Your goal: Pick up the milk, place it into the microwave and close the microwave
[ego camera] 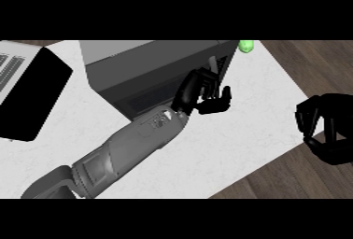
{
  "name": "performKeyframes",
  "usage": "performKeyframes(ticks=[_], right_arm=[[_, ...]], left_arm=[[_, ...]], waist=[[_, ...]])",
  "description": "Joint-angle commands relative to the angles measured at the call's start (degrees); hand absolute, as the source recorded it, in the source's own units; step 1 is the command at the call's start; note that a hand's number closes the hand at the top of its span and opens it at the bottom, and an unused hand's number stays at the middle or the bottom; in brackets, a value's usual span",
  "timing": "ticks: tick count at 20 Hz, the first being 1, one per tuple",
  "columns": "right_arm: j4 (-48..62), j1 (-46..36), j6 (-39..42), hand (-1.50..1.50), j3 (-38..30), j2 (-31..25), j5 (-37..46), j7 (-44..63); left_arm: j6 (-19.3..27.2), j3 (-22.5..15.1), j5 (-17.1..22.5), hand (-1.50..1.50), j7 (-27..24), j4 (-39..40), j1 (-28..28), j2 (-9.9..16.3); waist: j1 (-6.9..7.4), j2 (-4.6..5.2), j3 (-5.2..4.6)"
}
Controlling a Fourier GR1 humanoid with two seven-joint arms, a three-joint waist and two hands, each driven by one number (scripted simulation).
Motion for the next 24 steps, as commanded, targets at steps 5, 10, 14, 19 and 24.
performKeyframes(ticks=[5, 10, 14, 19, 24], right_arm=[[-5.4, -0.2, 4.6, 1.5, 3.2, -0.3, -1.0, -1.2], [-8.2, 0.1, 4.3, 1.5, 4.7, -0.1, -1.8, 0.1], [-10.2, 0.5, 3.9, 1.5, 5.1, -0.4, -2.5, 0.9], [-12.2, 0.7, 3.5, 1.5, 5.8, -0.4, -3.2, 1.8], [-13.8, 3.4, 6.9, 1.5, 11.5, -2.6, -2.1, 6.2]], left_arm=[[0.8, 0.2, 0.7, 1.5, -1.2, 1.0, -4.6, -2.6], [2.2, -0.1, 1.5, 1.5, -1.5, 0.8, -4.5, -2.6], [3.5, -0.2, 1.8, 1.5, -2.3, 0.8, -4.0, -2.6], [4.4, -0.2, 2.5, 1.5, -2.7, 0.2, -4.2, -2.6], [6.8, 1.7, 6.6, 1.5, 2.0, 2.9, -1.2, -2.6]], waist=[[-2.59, 0.05, 0.16], [-3.24, 0.08, 0.2], [-4.14, -0.04, 0.19], [-4.34, -0.01, 0.19], [-2.16, 1.23, -0.01]])
